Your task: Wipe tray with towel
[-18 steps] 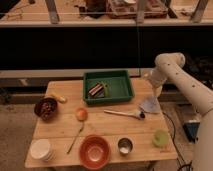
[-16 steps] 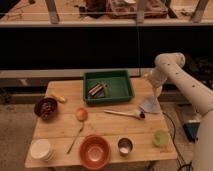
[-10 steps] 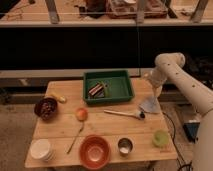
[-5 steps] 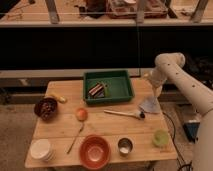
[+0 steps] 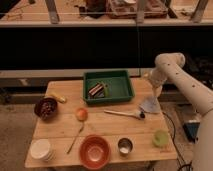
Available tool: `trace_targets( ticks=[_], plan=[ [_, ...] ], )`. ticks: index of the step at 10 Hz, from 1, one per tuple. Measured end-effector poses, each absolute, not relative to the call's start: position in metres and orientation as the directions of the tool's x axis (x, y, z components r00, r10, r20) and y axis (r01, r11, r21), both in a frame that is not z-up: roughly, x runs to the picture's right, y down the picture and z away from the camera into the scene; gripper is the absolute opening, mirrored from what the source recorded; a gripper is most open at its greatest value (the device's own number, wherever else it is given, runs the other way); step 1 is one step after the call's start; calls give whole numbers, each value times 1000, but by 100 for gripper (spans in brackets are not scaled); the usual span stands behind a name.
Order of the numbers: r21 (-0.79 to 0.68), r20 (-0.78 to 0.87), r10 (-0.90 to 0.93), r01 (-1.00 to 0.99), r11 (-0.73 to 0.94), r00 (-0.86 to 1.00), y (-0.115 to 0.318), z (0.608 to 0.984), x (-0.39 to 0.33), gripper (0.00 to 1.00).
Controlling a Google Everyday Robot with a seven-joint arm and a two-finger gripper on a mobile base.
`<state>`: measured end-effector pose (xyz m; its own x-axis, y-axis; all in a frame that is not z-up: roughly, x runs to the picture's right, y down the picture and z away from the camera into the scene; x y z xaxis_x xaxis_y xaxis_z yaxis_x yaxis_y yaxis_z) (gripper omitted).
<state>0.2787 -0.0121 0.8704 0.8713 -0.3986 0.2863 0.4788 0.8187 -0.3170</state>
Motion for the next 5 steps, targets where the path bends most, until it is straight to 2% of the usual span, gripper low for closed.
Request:
trace_targets(
  ticks=[5],
  plan=[
    [-336,296,-378,467,818,877,-11,872,281,80]
  ],
)
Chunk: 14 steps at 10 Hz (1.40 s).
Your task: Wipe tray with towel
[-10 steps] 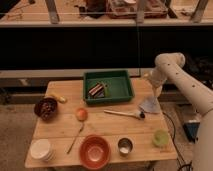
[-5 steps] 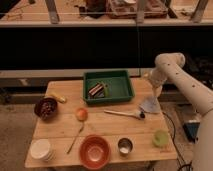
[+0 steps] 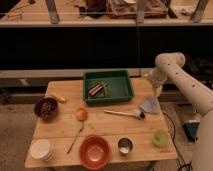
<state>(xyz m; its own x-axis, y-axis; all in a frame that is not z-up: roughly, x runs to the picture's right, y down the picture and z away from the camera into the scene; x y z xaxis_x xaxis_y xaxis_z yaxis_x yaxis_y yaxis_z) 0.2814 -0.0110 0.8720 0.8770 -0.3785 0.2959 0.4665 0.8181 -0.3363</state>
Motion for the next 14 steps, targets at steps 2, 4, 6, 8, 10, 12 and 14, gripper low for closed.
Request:
trace_targets(
  ticks=[2,4,6,8,10,12,14],
  plan=[
    [-393,318,-332,442,806,888,-3,884,285,80],
    [-454,325,-276,405,793,904,13,896,294,80],
    [-497,320,-229,369,785,919,29,903,304,80],
    [-526,315,-186,334,782,931,46,912,310,80],
    [-551,311,-134,293,782,941,64,919,319,80],
    [-566,308,-94,262,782,947,83,928,322,80],
    [-572,304,-67,238,785,950,96,933,326,68]
  ],
)
